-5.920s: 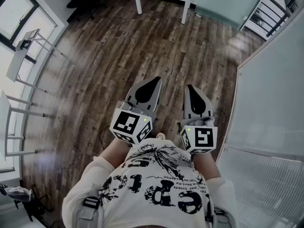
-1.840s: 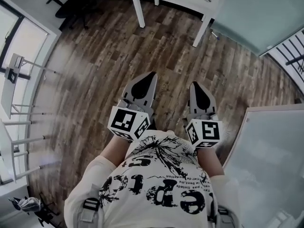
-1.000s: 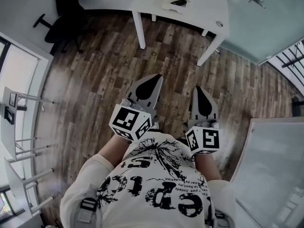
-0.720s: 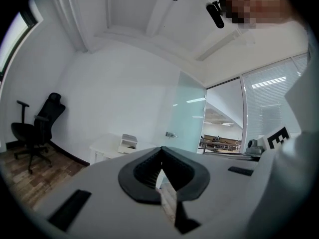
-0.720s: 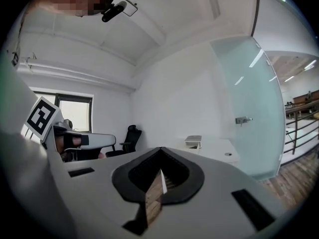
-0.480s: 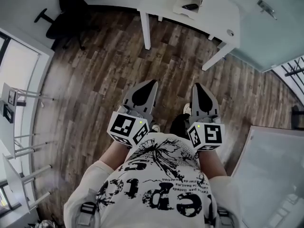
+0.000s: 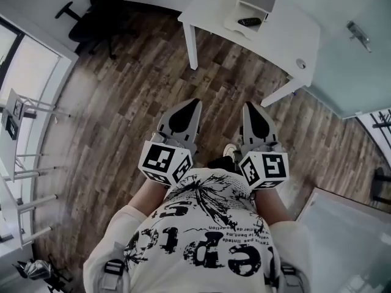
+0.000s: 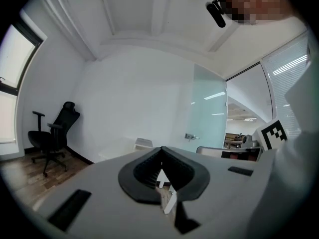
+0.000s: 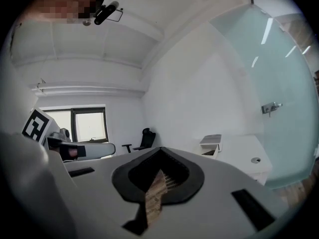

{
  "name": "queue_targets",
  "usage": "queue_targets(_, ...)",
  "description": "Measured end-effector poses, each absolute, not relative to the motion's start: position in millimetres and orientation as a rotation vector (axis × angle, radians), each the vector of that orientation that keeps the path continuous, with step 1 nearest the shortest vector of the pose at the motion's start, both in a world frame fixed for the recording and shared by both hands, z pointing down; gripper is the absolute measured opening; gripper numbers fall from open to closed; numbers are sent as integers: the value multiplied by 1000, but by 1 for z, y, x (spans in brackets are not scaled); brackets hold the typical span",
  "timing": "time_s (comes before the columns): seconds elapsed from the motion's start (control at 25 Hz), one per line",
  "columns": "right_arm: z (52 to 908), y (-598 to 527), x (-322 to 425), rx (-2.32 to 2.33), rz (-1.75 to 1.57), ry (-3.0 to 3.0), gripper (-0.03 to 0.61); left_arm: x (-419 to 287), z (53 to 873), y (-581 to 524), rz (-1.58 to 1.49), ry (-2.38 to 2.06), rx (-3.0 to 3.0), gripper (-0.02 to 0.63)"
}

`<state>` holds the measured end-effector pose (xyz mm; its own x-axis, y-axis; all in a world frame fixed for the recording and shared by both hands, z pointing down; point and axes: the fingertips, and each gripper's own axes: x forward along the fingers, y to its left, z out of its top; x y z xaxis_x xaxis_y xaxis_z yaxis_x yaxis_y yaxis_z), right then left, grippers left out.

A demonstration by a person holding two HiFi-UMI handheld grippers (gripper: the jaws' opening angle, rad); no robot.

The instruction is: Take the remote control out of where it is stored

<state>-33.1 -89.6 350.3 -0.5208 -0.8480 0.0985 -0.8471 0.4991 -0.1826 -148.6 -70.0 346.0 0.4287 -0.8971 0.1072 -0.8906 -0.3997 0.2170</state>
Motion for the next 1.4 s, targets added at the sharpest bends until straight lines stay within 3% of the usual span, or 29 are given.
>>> queue_targets(0.56,351,-207,122,-1532,-335,2682,-6,17,332,-183,-146,-1497,2509,8)
queue_targets(1.08,365,-291,174,-1734,-363,2522,-6,29,358,-305,-89,-1447,2479,8)
queue_targets(1.4,364,-372,158,-1900,-397,2393,-6,6,357,-410,-20,-1334,2539,8)
